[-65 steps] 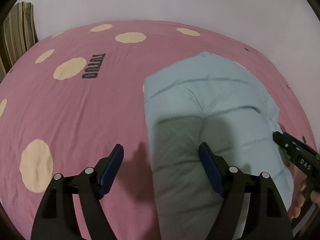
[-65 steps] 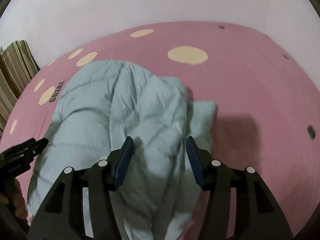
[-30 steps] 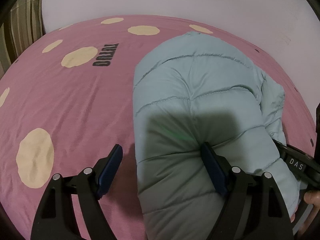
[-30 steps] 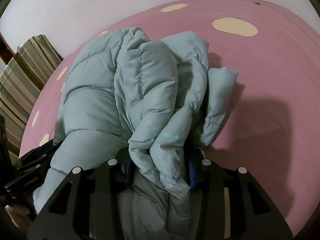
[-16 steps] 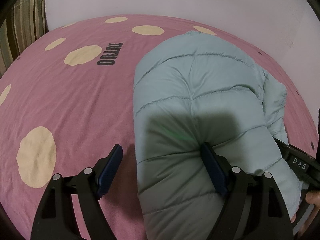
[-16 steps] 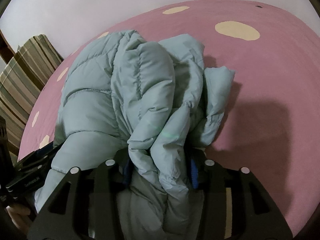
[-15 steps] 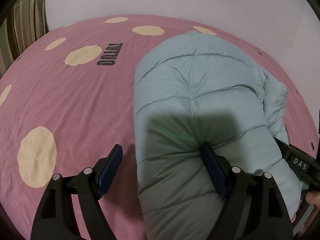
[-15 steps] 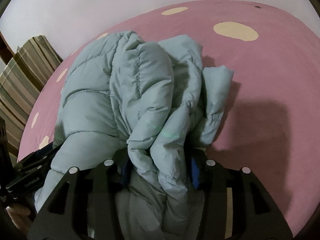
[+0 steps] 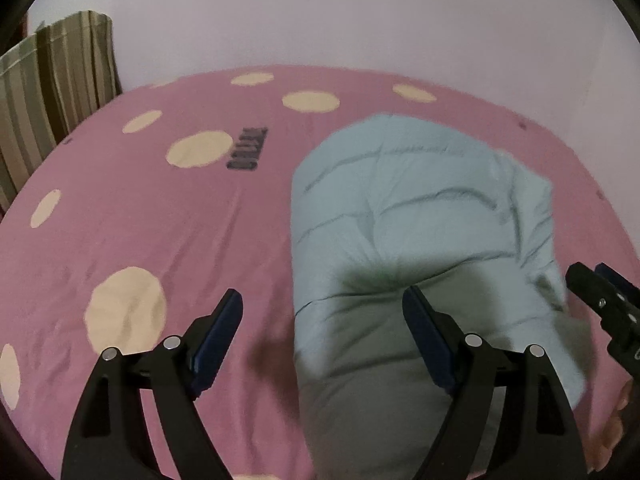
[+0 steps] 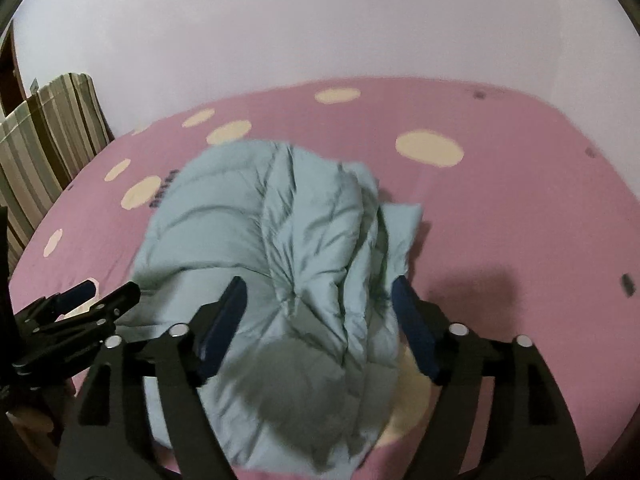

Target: Fold large clothes

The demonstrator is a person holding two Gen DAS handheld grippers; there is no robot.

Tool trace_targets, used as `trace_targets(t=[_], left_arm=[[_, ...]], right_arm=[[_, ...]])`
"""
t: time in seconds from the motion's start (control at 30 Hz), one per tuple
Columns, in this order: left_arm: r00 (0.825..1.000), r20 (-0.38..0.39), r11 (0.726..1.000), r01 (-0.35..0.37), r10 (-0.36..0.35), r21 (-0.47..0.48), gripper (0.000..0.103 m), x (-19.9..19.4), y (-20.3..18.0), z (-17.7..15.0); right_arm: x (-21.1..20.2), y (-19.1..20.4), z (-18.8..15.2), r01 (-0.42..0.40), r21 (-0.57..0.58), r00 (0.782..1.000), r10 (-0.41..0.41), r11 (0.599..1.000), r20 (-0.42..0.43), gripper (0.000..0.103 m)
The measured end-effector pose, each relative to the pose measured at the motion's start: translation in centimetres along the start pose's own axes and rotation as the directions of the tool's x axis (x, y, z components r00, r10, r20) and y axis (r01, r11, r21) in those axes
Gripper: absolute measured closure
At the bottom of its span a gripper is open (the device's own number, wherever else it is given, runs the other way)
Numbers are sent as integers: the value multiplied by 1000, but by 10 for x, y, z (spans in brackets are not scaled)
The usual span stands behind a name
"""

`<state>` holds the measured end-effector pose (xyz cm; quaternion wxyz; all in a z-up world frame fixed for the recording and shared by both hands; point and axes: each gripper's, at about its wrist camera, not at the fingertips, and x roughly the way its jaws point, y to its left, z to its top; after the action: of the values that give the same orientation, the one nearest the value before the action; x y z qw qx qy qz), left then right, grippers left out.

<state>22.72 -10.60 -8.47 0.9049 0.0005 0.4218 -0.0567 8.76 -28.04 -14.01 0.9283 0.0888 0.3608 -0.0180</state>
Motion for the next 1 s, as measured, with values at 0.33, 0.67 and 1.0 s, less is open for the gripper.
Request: trace_targets(t=[0.33,0.67,1.0], left_arm=[[989,143,999,-38,38,-4,20,-82,7,-4],[983,179,999,-40,41,-11,20,-112,10,-21],[982,188,1000,-31,31,0,20,-119,3,-29]], right_arm=[[-71,23,1,41,-19,991,-38,999,126,19],[-87,33,-16,47,-33,990,-42,998,138,18],[-97,40,-23,48,-41,987,-42,998,153,18]])
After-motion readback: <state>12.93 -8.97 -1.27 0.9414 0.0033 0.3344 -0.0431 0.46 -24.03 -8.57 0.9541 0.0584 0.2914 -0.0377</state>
